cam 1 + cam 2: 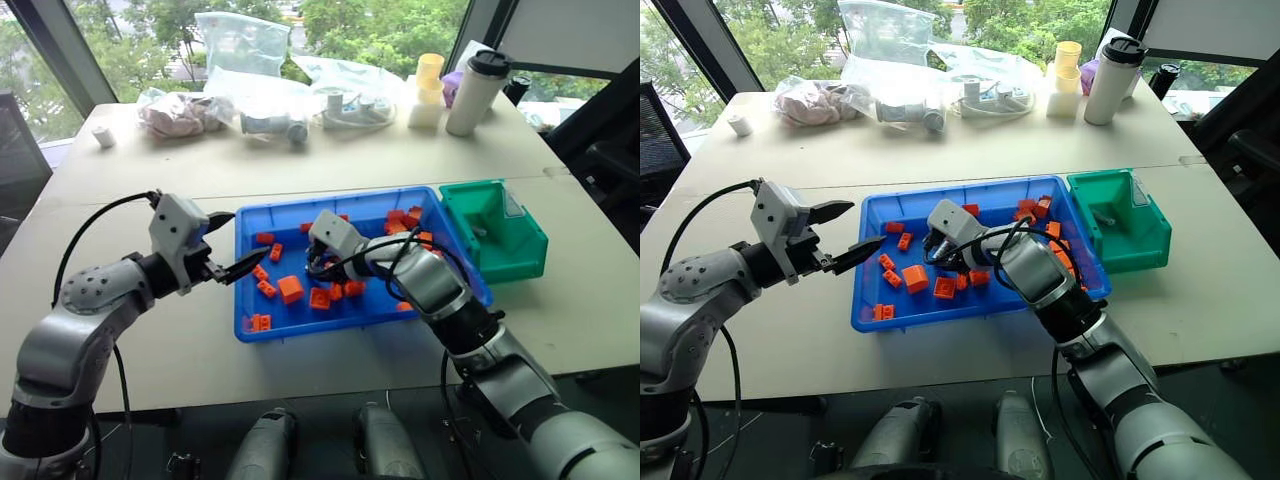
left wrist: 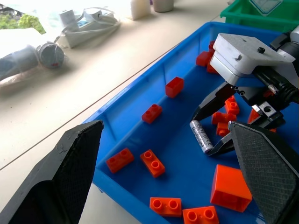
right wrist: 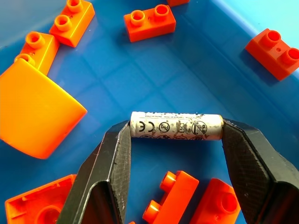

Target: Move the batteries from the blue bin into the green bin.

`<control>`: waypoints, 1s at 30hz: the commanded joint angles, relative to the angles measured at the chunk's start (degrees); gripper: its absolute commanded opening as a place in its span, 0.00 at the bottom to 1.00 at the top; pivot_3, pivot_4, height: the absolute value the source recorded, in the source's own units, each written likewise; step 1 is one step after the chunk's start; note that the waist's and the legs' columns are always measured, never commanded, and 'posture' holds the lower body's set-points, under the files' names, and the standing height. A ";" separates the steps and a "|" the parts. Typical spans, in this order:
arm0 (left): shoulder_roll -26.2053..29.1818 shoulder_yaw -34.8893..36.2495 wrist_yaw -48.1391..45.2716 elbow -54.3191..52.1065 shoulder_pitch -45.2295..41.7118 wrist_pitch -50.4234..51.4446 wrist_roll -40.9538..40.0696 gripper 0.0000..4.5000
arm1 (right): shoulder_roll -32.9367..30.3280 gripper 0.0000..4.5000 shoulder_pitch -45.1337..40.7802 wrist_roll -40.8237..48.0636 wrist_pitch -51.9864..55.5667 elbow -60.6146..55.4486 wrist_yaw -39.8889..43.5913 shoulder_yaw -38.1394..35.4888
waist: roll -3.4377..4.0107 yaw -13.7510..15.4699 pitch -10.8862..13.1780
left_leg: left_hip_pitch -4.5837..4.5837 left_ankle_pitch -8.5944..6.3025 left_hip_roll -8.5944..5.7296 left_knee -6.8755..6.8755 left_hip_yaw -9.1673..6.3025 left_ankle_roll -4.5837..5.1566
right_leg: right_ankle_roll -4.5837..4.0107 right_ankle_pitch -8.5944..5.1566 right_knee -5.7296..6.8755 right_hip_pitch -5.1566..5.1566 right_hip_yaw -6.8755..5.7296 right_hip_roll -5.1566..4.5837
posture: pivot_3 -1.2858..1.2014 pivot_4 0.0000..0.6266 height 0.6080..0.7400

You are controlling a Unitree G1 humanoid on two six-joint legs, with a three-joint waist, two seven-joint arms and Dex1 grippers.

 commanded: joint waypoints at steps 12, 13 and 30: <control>-2.45 -2.39 -0.63 -0.10 -0.79 -1.91 0.74 1.00 | -31.45 0.49 -0.60 4.70 6.34 -9.54 4.56 -25.58 | 0.01 0.45 0.02 | -0.03 -0.04 -0.03 -0.02 0.09 0.07 | 0.00 0.00 -0.11 0.06 -0.03 -0.11 | 0.52 0.24 1.00; -2.76 -3.27 -1.29 1.04 -1.68 -2.44 1.00 1.00 | -33.75 0.49 1.69 4.60 4.99 -9.13 5.37 -25.88 | 0.00 0.34 0.02 | -0.03 -0.04 -0.01 -0.03 0.09 0.07 | 0.00 0.00 -0.11 0.06 -0.03 -0.16 | 0.52 0.24 1.00; -3.79 -5.31 -3.87 4.62 -4.87 -4.69 2.71 1.00 | -39.70 0.99 8.75 4.41 -4.64 -0.14 6.40 -27.51 | 0.09 0.38 0.08 | 0.00 -0.03 0.04 0.03 0.20 0.07 | 0.01 0.00 -0.09 0.08 0.06 -0.04 | 0.52 0.24 1.00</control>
